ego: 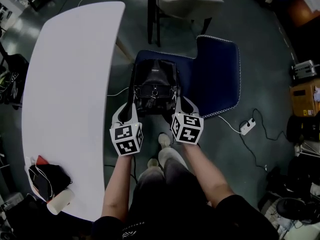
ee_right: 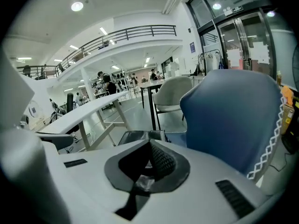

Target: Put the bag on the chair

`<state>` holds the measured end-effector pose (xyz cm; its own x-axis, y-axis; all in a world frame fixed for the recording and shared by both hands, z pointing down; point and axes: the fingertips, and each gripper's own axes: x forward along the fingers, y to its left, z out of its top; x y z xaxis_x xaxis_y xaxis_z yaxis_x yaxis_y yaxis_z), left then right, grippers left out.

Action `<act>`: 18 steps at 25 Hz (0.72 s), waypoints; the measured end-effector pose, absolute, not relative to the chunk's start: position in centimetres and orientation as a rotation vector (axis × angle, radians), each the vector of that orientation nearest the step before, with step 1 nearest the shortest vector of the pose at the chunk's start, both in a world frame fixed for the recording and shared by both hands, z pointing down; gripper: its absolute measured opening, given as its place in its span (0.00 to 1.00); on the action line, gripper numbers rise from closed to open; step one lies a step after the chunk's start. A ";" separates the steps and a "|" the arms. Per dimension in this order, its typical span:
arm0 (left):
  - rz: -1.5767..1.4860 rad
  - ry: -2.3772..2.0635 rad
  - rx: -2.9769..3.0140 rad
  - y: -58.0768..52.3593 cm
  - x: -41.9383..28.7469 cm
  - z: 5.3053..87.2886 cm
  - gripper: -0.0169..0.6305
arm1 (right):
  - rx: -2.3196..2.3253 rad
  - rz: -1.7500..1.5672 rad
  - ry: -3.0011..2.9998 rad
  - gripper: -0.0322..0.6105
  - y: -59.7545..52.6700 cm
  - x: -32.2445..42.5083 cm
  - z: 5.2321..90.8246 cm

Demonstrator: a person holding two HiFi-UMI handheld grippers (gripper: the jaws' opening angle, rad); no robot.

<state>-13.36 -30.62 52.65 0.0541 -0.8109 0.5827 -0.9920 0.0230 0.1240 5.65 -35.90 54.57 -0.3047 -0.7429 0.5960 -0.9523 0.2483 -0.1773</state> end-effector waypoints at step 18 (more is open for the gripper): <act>0.506 -1.796 1.874 -23.3 -12.5 48.5 0.10 | 1.515 0.731 -2.177 0.05 -29.3 7.9 50.4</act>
